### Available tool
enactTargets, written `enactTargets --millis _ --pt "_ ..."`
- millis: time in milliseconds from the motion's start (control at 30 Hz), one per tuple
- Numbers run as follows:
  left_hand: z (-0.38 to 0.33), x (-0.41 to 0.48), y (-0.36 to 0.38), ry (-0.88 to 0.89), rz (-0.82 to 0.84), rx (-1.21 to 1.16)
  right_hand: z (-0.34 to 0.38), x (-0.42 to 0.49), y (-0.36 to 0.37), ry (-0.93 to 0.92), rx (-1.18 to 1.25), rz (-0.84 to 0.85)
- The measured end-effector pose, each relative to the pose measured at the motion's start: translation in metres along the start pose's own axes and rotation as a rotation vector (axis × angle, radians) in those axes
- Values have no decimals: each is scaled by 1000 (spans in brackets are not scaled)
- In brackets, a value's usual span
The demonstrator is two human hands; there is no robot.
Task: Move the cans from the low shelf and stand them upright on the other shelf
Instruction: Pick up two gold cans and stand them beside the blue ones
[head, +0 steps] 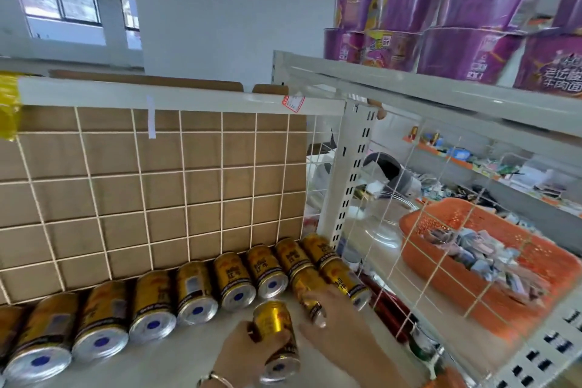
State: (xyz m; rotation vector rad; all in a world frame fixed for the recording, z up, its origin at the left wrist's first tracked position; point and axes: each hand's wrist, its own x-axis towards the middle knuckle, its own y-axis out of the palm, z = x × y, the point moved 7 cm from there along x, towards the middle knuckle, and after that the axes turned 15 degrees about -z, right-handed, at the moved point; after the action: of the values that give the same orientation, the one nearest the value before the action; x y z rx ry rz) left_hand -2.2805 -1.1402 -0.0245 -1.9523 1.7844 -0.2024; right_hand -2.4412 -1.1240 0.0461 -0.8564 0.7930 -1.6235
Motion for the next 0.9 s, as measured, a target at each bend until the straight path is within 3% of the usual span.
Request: enactTargets --millis 67,200,267,533,733,900 --pt "1 4 -5 -22 10 105 -6 14 -6 -3 -34 -125" --pt "9 5 -10 -85 43 170 -11 25 21 24 -344 -59" --pt "16 3 -9 -115 48 159 -25 24 25 100 -337 -67" --pt "13 -13 -6 -218 57 73 -44 -21 55 422 415 212" --pt "14 -45 -14 -351 112 -651 -24 -32 69 471 750 299" --pt "18 -65 -64 -270 15 -800 30 -38 80 383 910 482"
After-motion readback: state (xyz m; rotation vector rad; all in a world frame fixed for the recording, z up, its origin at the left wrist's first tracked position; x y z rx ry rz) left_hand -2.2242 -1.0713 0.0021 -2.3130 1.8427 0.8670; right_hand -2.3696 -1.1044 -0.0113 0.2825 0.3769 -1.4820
